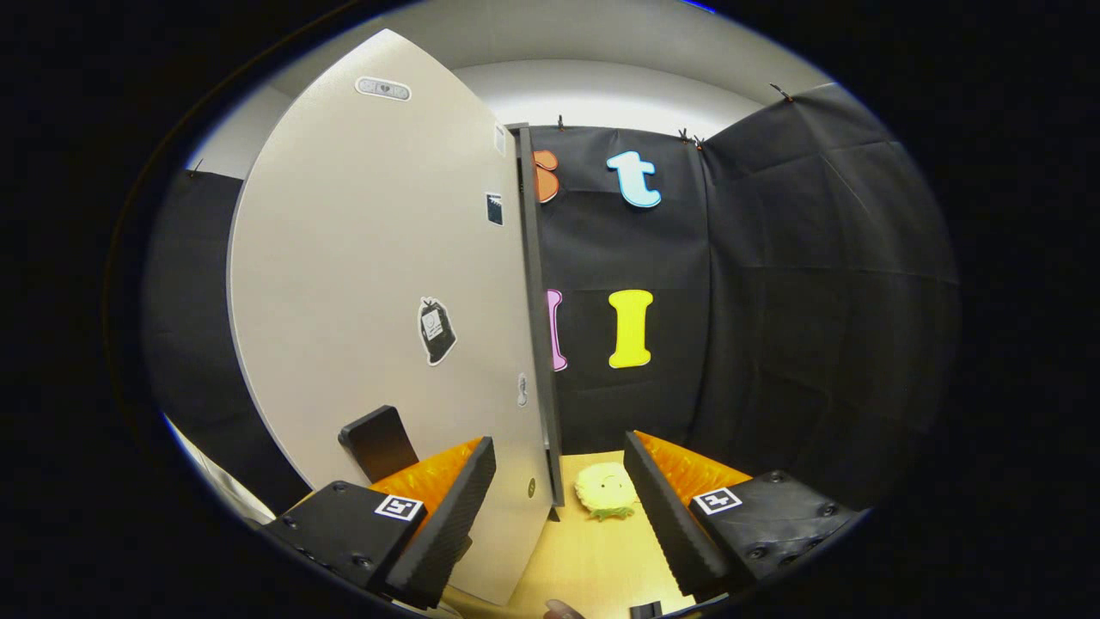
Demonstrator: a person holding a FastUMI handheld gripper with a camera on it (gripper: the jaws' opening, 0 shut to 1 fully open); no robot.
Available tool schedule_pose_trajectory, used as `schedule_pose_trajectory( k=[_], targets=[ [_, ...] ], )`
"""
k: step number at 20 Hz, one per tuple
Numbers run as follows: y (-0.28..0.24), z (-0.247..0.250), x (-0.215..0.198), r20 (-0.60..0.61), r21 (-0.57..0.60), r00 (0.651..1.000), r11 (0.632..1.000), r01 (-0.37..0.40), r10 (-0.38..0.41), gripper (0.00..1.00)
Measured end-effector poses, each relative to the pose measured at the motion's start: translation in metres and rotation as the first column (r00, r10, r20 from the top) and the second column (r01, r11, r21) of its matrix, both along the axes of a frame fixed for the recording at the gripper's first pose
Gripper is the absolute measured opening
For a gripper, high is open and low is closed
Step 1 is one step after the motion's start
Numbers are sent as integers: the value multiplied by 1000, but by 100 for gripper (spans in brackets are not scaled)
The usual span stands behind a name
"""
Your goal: Open the shoe cabinet door, grab the shoes and put them into the shoe cabinet, then close the shoe cabinet door.
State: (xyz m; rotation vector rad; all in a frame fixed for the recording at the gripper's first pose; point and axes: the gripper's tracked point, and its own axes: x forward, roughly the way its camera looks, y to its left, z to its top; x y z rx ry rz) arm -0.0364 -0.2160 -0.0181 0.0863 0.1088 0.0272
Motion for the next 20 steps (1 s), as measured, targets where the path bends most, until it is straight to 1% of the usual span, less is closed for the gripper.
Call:
schedule_pose_trajectory(
  k=[4,6,9,12,16,20],
  targets=[
    [39,1,7,11,10,1000,1000,14,-14,98],
    [63,0,13,16,19,1000,1000,8,-8,98],
    [97,-1,23,29,28,999,999,-17,16,98],
    [132,3,31,52,24,997,998,-58,56,98],
    [160,6,31,66,-2,994,996,-89,89,98],
    [170,5,28,58,-20,994,995,-96,97,98]
  ],
)
